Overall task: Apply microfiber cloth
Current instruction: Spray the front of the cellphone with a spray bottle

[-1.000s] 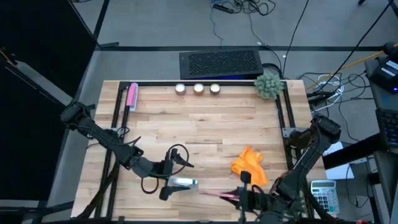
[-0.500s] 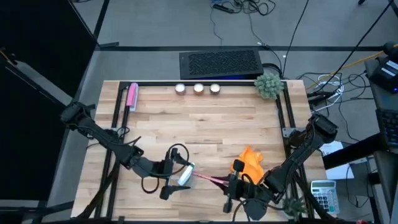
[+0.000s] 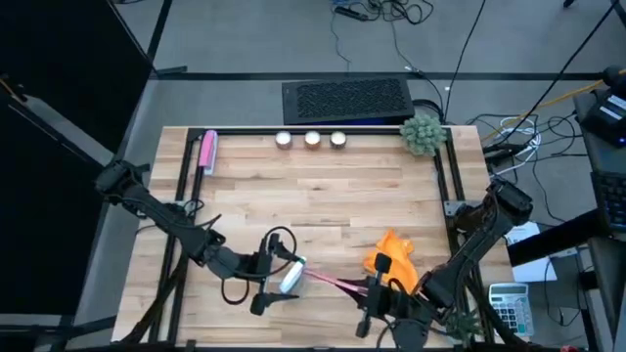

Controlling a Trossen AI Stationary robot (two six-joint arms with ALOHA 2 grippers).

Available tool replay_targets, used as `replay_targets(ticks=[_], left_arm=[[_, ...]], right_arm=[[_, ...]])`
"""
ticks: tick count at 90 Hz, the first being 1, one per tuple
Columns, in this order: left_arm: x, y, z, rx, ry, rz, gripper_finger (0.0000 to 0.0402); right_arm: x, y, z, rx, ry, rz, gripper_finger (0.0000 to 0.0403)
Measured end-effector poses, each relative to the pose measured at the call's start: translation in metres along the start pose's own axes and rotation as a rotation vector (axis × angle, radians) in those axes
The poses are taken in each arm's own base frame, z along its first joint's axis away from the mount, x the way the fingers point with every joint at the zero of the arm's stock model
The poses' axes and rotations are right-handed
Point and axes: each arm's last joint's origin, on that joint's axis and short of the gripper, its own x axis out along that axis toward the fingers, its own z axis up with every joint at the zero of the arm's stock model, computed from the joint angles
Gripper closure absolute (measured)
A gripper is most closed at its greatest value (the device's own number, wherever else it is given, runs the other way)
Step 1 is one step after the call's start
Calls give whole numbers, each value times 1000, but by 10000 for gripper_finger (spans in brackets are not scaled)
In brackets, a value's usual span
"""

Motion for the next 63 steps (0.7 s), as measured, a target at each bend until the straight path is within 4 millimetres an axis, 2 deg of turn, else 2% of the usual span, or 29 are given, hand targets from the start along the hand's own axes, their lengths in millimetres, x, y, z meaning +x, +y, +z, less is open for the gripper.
replay_targets(ticks=[36, 63], left_arm=[[0, 1, 1, -5, -9, 7, 16], [1, 4, 2, -7, -13, 20, 16]], right_arm=[[25, -10, 1, 10, 36, -3, 394], [34, -15, 2, -21, 40, -25, 394]])
